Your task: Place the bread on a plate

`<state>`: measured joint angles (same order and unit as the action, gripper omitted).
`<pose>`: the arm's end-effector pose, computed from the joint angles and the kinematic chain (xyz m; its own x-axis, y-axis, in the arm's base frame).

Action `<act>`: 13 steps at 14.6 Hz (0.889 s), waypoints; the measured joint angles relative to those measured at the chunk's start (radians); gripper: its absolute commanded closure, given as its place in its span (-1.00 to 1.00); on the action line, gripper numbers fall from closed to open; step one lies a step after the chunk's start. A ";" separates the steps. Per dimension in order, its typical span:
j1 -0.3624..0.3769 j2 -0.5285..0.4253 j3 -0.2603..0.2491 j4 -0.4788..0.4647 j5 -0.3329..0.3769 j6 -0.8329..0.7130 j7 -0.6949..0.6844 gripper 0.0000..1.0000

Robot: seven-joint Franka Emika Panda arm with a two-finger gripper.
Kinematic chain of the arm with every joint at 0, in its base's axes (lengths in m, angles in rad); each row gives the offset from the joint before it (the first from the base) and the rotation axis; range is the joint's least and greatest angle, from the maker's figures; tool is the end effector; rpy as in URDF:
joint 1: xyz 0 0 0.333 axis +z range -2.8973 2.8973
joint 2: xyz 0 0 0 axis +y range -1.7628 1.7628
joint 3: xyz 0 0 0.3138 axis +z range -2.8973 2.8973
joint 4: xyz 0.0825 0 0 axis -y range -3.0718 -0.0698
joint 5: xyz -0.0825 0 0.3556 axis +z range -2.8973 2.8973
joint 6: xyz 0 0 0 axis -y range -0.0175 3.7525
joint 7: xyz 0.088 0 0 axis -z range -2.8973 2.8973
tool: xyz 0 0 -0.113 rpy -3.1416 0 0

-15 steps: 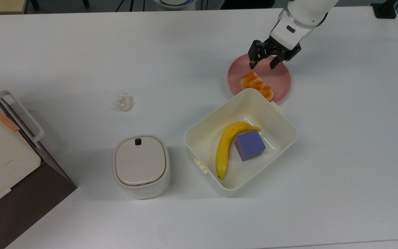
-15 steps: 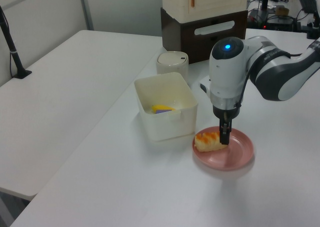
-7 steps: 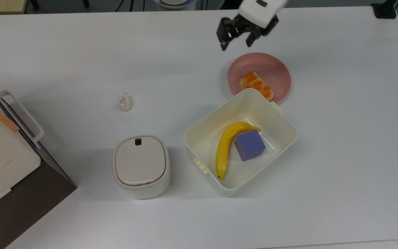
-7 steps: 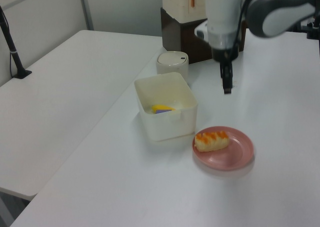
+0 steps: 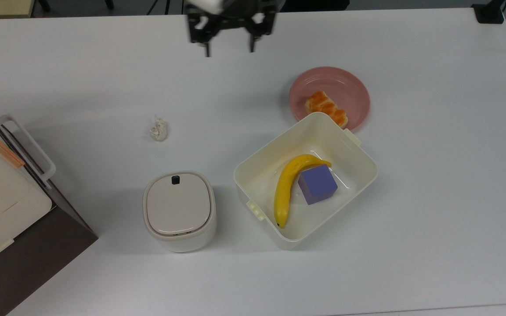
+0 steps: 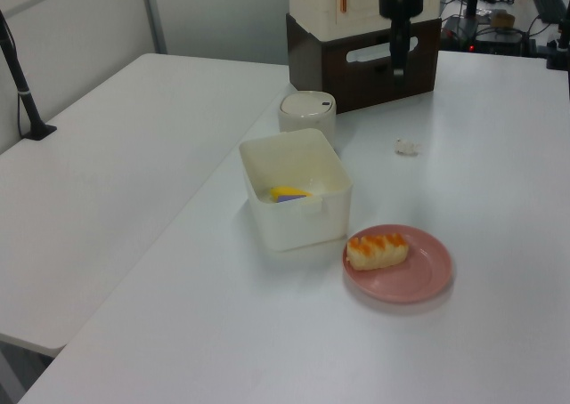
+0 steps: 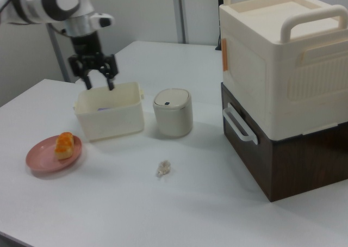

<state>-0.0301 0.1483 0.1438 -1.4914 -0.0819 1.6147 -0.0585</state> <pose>0.5712 0.0502 0.5748 0.9844 0.1737 -0.0271 0.1750 -0.9828 0.0590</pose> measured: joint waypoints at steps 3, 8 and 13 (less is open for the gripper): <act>-0.084 0.053 -0.034 0.087 0.061 0.000 0.000 -1.00; -0.130 0.106 -0.073 0.203 0.067 0.000 0.002 -1.00; -0.141 0.106 -0.080 0.239 0.067 -0.034 0.002 -1.00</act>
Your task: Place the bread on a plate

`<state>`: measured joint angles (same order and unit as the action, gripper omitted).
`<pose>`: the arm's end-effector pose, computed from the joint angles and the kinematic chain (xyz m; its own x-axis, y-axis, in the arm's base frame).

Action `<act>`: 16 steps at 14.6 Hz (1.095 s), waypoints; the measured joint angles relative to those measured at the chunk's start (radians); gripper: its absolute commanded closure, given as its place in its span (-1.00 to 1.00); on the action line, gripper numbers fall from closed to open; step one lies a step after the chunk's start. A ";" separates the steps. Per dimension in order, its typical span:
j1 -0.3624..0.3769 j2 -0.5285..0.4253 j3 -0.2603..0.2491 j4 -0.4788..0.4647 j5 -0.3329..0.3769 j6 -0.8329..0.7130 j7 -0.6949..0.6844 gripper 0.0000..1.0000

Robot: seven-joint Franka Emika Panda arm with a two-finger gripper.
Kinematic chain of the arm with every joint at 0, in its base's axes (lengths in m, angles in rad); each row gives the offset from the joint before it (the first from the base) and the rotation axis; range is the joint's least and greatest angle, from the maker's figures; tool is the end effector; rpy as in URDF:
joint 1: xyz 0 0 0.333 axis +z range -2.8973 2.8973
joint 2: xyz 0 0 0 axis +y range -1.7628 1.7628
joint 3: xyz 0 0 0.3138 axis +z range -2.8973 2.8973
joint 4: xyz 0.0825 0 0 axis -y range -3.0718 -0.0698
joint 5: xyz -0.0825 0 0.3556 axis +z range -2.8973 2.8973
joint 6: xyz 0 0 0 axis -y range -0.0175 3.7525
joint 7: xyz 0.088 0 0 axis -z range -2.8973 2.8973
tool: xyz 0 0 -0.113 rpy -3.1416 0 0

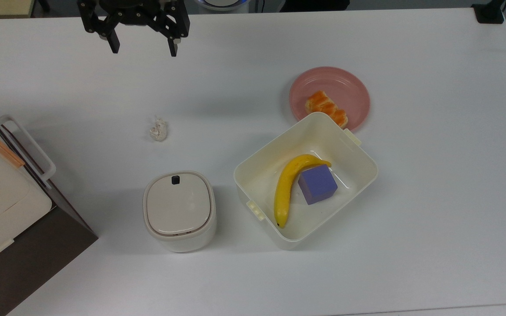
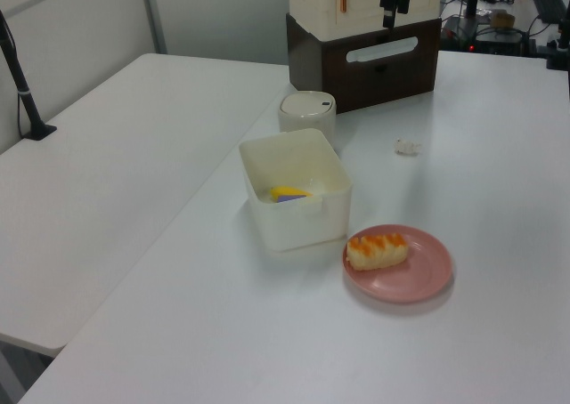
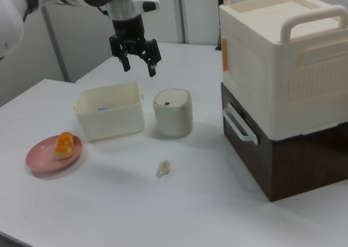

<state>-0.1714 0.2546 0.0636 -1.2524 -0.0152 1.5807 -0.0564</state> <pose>0.6001 -0.0724 0.6149 0.9958 -0.0542 0.0740 -0.0545 -0.9985 0.0033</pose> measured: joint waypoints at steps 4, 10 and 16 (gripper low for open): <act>0.000 0.002 0.000 0.000 0.014 -0.006 0.002 -1.00; 0.021 -0.025 -0.023 -0.027 0.029 -0.006 0.029 -1.00; 0.022 -0.081 -0.024 -0.084 0.033 -0.004 0.045 -1.00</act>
